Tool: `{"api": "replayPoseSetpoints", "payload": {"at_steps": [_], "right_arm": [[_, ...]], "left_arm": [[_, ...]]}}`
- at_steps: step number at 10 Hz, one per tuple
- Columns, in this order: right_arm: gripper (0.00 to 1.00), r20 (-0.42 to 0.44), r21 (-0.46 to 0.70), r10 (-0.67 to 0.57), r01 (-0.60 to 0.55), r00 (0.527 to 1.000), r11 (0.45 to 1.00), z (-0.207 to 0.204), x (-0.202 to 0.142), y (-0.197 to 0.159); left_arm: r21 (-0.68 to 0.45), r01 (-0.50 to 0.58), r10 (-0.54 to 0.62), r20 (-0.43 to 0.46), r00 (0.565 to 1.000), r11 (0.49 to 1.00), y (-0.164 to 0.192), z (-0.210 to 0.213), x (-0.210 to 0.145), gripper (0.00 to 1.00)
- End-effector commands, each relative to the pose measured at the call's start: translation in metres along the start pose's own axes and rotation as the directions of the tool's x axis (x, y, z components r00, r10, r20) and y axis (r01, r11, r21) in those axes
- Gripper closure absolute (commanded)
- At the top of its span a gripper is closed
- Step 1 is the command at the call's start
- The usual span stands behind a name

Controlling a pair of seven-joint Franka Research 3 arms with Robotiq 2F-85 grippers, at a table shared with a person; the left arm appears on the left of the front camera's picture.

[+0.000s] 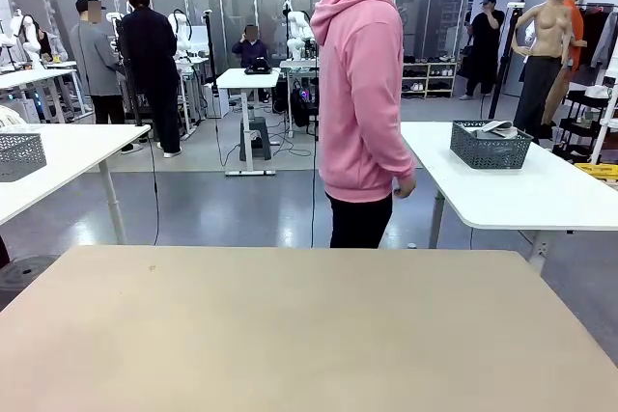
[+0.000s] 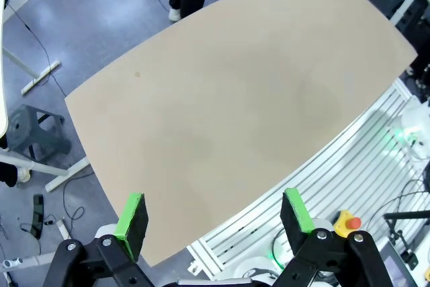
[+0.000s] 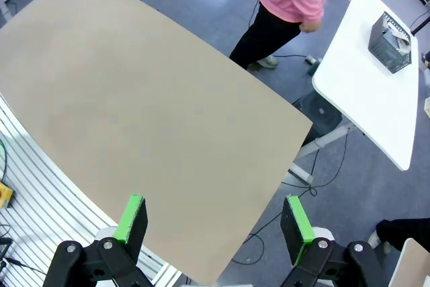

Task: Fold the towels and place them in the basket.
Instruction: When a person lays out a Towel with hook on the table, fold it in half twice.

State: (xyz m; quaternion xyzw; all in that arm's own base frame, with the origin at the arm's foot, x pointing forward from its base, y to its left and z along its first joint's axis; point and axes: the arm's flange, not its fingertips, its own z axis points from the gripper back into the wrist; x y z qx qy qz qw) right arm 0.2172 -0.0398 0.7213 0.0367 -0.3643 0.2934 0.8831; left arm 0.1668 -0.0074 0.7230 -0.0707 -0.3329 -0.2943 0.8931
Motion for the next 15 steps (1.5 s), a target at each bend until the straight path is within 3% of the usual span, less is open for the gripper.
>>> {"api": "replayPoseSetpoints", "payload": {"at_steps": [1, 15], "right_arm": [[0.0, -0.001, 0.0, -0.001, 0.001, 1.0, 1.0, 0.0002, 0.001, -0.0008], [0.0, -0.001, 0.0, -0.001, 0.001, 1.0, 1.0, 0.0002, 0.001, -0.0008]], "left_arm": [[0.002, 0.002, -0.002, -0.005, 1.0, 1.0, 0.0011, 0.0033, 0.0028, 0.0], [0.002, 0.002, -0.002, -0.005, 1.0, 1.0, 0.0011, 0.0033, 0.0028, 0.0]]}}
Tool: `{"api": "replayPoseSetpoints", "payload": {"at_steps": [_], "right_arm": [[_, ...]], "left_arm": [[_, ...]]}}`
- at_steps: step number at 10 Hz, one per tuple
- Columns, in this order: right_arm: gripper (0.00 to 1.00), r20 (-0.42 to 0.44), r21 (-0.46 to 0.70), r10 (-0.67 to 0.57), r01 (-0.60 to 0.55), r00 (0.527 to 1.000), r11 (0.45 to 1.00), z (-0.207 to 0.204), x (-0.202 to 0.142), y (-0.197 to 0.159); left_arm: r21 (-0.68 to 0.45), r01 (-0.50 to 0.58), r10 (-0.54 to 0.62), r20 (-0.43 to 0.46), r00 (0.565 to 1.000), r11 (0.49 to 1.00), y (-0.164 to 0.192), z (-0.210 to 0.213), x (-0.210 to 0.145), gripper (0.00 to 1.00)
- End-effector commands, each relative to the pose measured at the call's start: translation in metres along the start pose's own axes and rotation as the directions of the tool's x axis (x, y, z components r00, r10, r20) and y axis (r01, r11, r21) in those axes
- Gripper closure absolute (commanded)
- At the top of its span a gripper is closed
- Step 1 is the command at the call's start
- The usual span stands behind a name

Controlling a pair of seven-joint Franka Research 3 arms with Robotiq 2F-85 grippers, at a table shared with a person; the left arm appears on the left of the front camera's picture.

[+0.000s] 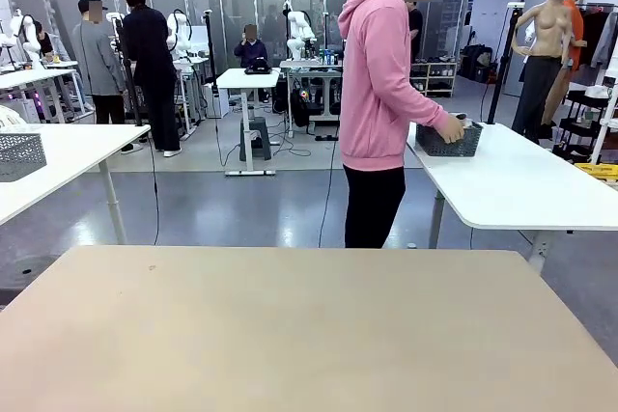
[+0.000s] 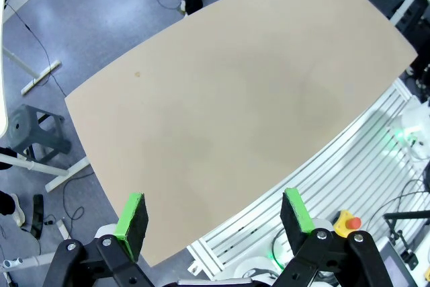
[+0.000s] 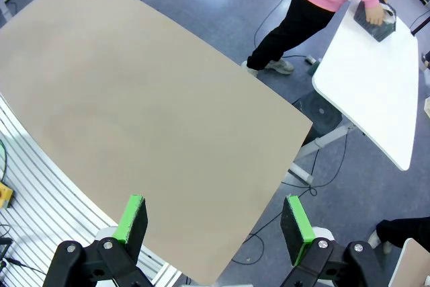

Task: Fold the towels and place them in the basket.
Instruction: When a person lays out a Towel with hook on the table, fold it in half twice.

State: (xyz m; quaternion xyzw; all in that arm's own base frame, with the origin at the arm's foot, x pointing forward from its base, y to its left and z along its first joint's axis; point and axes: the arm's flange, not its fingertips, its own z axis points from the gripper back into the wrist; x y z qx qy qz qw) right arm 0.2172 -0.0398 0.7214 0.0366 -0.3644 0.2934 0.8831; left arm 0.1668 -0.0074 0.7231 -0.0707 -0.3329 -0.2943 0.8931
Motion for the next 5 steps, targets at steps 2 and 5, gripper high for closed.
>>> {"api": "replayPoseSetpoints", "payload": {"at_steps": [2, 5], "right_arm": [[0.0, -0.001, 0.0, -0.001, 0.001, 1.0, 1.0, 0.0002, 0.0009, -0.0008], [0.0, -0.001, 0.0, -0.001, 0.001, 1.0, 1.0, 0.0002, 0.0009, -0.0008]], "left_arm": [[0.002, 0.002, -0.002, -0.005, 1.0, 1.0, 0.0011, 0.0032, 0.0028, 0.0], [0.002, 0.002, -0.002, -0.005, 1.0, 1.0, 0.0011, 0.0032, 0.0028, 0.0]]}}
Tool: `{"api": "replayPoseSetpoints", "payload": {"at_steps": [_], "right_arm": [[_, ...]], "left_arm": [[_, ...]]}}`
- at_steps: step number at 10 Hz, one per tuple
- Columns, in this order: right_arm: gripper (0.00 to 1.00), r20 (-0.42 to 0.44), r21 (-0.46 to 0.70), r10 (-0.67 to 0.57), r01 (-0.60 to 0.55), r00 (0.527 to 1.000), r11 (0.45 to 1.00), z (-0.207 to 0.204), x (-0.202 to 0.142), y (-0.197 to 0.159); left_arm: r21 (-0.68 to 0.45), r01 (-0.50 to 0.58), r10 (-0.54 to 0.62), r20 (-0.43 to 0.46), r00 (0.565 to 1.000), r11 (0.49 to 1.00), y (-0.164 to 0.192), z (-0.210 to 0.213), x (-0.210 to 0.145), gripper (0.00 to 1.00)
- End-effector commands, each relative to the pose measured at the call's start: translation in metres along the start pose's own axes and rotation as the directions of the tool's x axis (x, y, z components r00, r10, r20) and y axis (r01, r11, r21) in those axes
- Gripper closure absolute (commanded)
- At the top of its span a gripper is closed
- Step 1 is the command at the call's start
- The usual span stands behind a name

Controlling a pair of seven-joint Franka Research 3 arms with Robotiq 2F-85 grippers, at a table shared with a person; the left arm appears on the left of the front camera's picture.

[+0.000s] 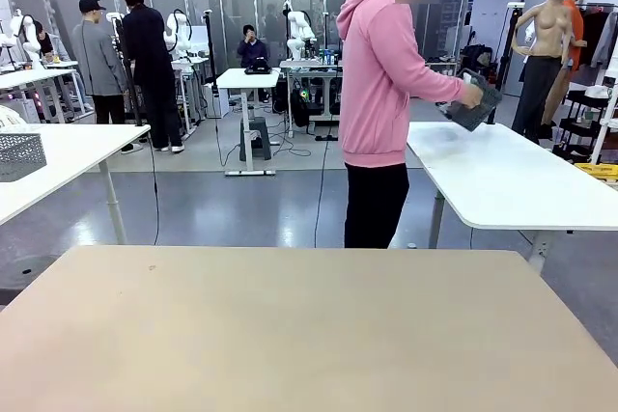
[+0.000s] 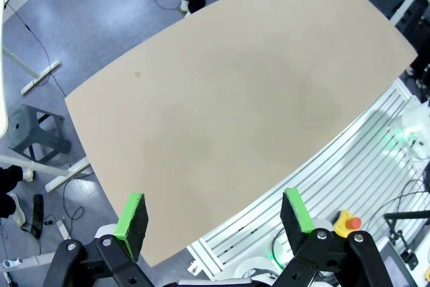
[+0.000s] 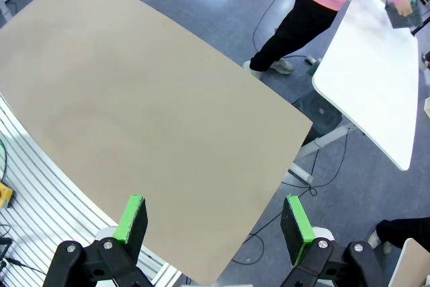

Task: Fold the towels and place them in the basket.
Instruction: When a person lays out a Towel with hook on the table, fold it in half twice.

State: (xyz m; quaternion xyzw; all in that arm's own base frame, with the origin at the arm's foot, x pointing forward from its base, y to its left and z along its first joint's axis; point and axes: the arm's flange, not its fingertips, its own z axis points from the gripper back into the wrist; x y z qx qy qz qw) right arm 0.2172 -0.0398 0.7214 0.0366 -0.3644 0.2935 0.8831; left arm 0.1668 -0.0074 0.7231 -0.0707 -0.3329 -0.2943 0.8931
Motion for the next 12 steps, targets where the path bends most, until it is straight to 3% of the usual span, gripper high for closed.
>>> {"api": "replayPoseSetpoints", "payload": {"at_steps": [1, 12], "right_arm": [[0.0, -0.001, 0.0, -0.001, 0.001, 1.0, 1.0, 0.0002, 0.0009, -0.0008], [0.0, -0.001, 0.0, -0.001, 0.001, 1.0, 1.0, 0.0002, 0.0009, -0.0008]], "left_arm": [[0.002, 0.002, -0.002, -0.005, 1.0, 1.0, 0.0011, 0.0032, 0.0028, 0.0], [0.002, 0.002, -0.002, -0.005, 1.0, 1.0, 0.0011, 0.0032, 0.0028, 0.0]]}}
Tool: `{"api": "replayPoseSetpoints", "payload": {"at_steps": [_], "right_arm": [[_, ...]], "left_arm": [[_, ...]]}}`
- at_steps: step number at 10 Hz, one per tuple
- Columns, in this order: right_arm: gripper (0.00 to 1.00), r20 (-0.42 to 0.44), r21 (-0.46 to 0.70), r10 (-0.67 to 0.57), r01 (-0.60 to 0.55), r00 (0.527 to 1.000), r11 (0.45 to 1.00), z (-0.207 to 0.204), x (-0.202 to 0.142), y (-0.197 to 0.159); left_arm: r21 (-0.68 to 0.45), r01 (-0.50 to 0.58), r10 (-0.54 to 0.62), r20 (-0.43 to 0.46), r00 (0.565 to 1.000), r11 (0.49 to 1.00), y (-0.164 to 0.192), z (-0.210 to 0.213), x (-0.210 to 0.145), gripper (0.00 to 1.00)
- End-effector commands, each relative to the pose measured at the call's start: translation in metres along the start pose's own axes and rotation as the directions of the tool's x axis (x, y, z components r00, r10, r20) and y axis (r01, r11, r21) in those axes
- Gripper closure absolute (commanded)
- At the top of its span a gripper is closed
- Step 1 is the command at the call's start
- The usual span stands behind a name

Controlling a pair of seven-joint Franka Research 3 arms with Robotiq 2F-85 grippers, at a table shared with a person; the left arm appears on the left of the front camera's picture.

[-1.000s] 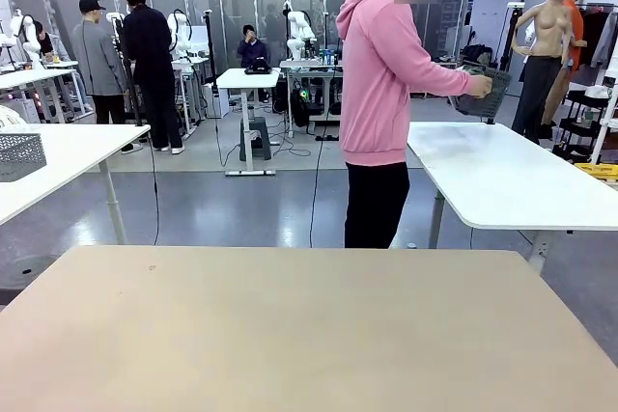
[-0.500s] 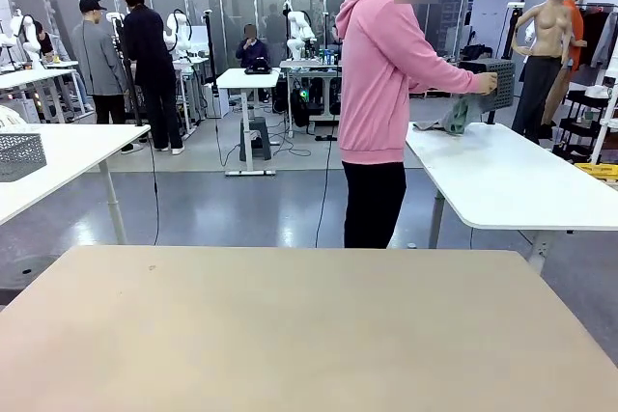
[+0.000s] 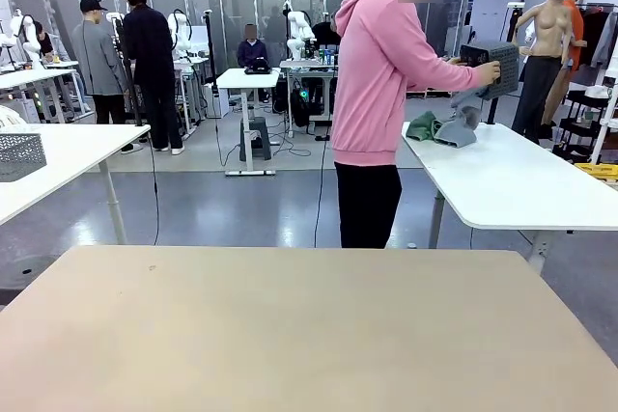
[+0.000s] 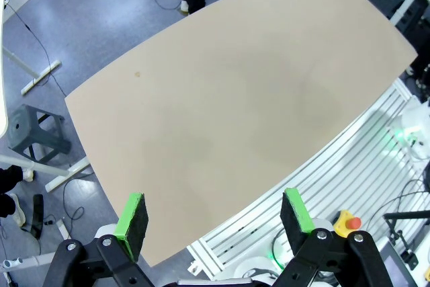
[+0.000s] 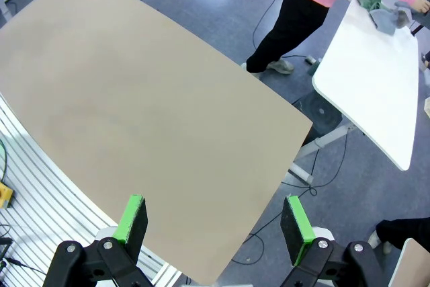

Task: Fold the towels and place them in the basket.
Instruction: When a person lays out a Towel with hook on the table, fold it in half twice.

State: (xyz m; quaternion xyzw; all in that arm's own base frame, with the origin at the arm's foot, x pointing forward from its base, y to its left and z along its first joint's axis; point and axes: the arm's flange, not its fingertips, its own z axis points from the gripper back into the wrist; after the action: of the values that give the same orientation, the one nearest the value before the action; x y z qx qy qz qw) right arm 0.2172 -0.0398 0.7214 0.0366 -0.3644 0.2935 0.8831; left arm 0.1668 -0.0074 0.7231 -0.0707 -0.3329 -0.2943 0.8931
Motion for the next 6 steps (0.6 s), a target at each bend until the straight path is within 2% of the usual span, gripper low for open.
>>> {"api": "replayPoseSetpoints", "payload": {"at_steps": [1, 6], "right_arm": [[0.0, -0.001, 0.0, -0.001, 0.001, 1.0, 1.0, 0.0002, 0.0009, -0.0008], [0.0, -0.001, 0.0, -0.001, 0.001, 1.0, 1.0, 0.0002, 0.0009, -0.0008]], "left_arm": [[0.002, 0.002, -0.002, -0.005, 1.0, 1.0, 0.0011, 0.0032, 0.0028, 0.0], [0.002, 0.002, -0.002, -0.005, 1.0, 1.0, 0.0011, 0.0032, 0.0028, 0.0]]}}
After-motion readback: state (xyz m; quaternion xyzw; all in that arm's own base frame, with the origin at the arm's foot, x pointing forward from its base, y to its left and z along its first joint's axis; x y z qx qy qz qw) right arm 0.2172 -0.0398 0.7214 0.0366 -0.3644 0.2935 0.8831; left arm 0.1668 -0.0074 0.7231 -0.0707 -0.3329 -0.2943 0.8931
